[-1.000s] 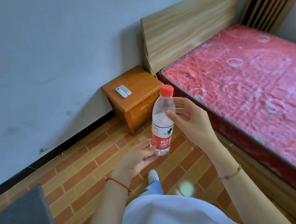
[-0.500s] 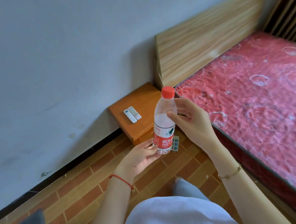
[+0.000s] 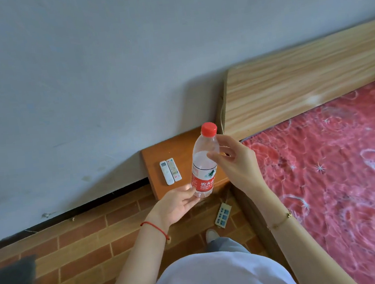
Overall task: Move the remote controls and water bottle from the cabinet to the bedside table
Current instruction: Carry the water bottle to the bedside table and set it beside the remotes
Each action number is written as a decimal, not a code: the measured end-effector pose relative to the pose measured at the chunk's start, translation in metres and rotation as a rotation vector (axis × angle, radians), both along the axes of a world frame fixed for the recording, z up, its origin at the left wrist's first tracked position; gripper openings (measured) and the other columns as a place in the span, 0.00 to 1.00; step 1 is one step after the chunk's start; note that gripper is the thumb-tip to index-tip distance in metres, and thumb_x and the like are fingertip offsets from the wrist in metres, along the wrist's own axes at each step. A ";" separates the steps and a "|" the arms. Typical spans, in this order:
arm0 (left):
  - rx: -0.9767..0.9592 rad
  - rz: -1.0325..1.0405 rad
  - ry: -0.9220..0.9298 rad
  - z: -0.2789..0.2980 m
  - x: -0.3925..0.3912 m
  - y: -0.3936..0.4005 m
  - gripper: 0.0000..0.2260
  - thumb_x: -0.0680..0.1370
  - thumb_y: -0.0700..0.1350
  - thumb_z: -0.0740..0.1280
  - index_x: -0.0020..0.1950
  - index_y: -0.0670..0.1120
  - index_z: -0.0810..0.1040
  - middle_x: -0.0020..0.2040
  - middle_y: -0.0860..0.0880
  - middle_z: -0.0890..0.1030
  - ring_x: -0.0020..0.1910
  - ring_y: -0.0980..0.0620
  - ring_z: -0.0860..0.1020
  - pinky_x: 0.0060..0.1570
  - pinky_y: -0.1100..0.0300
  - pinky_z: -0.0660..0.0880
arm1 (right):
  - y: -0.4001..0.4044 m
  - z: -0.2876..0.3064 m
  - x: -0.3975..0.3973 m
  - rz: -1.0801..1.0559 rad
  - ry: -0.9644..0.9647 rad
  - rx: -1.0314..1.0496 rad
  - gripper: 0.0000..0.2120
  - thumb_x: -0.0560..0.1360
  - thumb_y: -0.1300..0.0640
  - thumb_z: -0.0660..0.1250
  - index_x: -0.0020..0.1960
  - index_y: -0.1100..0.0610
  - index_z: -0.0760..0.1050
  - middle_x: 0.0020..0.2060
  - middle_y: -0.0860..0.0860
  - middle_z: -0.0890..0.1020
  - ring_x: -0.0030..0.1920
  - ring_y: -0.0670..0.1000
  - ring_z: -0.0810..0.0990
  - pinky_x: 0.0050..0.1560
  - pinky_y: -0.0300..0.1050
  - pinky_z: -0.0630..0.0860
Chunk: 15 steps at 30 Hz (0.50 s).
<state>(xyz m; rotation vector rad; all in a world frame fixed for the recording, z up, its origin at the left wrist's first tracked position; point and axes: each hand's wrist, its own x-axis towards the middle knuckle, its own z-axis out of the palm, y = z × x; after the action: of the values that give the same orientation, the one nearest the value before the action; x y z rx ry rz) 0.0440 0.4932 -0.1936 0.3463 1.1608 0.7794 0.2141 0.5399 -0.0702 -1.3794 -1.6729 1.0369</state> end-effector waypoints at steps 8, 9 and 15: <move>-0.093 0.188 0.071 -0.009 0.008 0.098 0.07 0.82 0.42 0.62 0.59 0.45 0.72 0.64 0.43 0.74 0.66 0.48 0.73 0.69 0.55 0.68 | 0.123 -0.049 -0.027 0.095 -0.069 -0.014 0.20 0.72 0.57 0.73 0.63 0.56 0.75 0.56 0.50 0.82 0.55 0.48 0.81 0.56 0.47 0.80; -0.096 0.178 0.123 -0.011 0.008 0.107 0.06 0.82 0.43 0.61 0.58 0.45 0.72 0.62 0.44 0.75 0.64 0.50 0.73 0.68 0.57 0.68 | 0.135 -0.059 -0.033 0.103 -0.088 -0.008 0.20 0.72 0.57 0.73 0.62 0.56 0.75 0.56 0.50 0.82 0.55 0.48 0.81 0.56 0.48 0.81; -0.050 0.095 0.512 -0.061 -0.007 0.154 0.18 0.82 0.46 0.60 0.72 0.43 0.68 0.69 0.46 0.72 0.68 0.49 0.70 0.66 0.57 0.67 | 0.194 -0.127 -0.071 0.145 -0.169 -0.038 0.24 0.71 0.60 0.74 0.65 0.56 0.74 0.58 0.52 0.81 0.56 0.49 0.80 0.55 0.41 0.78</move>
<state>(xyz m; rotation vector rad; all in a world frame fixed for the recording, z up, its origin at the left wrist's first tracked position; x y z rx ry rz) 0.0373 0.6472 -0.2547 0.4678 1.6840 0.7647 0.1427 0.7342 -0.1969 -1.4212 -1.9093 1.0620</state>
